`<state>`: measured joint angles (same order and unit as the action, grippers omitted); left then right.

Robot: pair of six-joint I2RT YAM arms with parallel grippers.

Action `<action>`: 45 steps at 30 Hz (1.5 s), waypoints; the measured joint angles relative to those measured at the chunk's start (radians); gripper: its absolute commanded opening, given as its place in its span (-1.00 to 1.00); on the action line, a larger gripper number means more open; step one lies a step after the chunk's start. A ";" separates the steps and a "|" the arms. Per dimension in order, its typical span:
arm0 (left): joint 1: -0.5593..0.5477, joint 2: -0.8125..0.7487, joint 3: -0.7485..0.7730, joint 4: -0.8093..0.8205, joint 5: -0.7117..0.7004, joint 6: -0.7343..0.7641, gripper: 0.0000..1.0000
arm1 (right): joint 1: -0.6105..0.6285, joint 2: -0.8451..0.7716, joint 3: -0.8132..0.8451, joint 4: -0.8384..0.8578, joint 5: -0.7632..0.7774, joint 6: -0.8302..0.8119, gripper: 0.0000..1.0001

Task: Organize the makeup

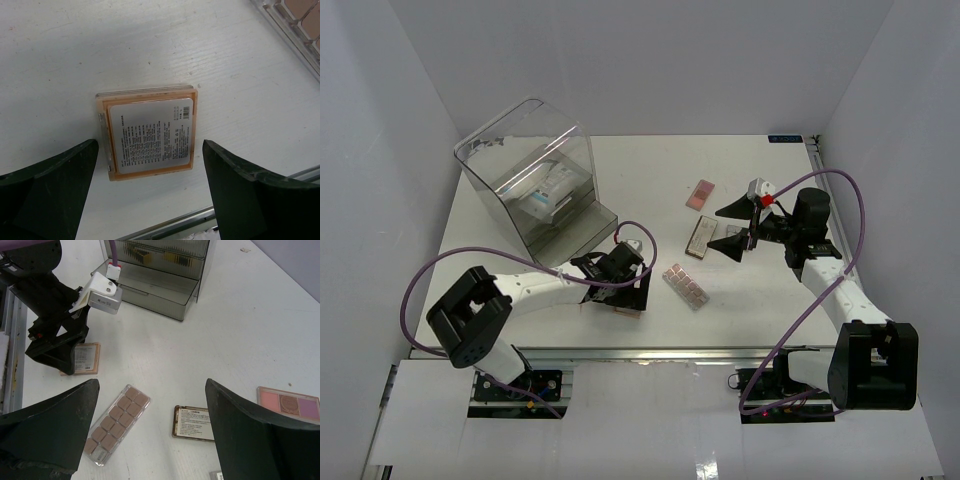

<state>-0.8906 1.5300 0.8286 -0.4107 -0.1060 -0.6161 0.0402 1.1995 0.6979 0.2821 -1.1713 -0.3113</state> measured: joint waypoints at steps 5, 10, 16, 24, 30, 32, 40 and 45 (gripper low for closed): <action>-0.005 0.009 0.005 0.001 -0.015 -0.011 0.81 | 0.000 0.000 0.000 0.000 0.000 -0.003 0.86; -0.026 0.046 0.039 -0.009 -0.060 -0.037 0.82 | -0.001 0.000 0.000 -0.001 -0.002 -0.004 0.86; -0.060 0.092 0.084 -0.033 -0.119 -0.061 0.82 | -0.001 0.000 0.000 -0.003 -0.003 -0.004 0.86; -0.087 0.142 0.131 -0.089 -0.206 -0.105 0.52 | -0.001 0.000 0.000 -0.003 -0.006 -0.004 0.86; -0.103 0.149 0.139 -0.105 -0.255 -0.140 -0.12 | -0.001 0.000 0.000 -0.003 -0.008 -0.004 0.86; -0.108 0.146 0.138 -0.108 -0.267 -0.147 -0.29 | -0.001 0.000 0.000 -0.003 -0.008 -0.004 0.86; -0.107 0.088 0.137 -0.219 -0.408 -0.154 -0.84 | -0.006 0.000 0.000 -0.003 -0.010 -0.004 0.86; -0.072 0.049 0.193 -0.261 -0.565 -0.159 -0.92 | -0.007 0.000 0.000 -0.003 -0.010 -0.004 0.86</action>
<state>-0.9629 1.5789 1.0219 -0.6719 -0.6706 -0.7751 0.0330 1.1995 0.6979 0.2787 -1.1816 -0.3149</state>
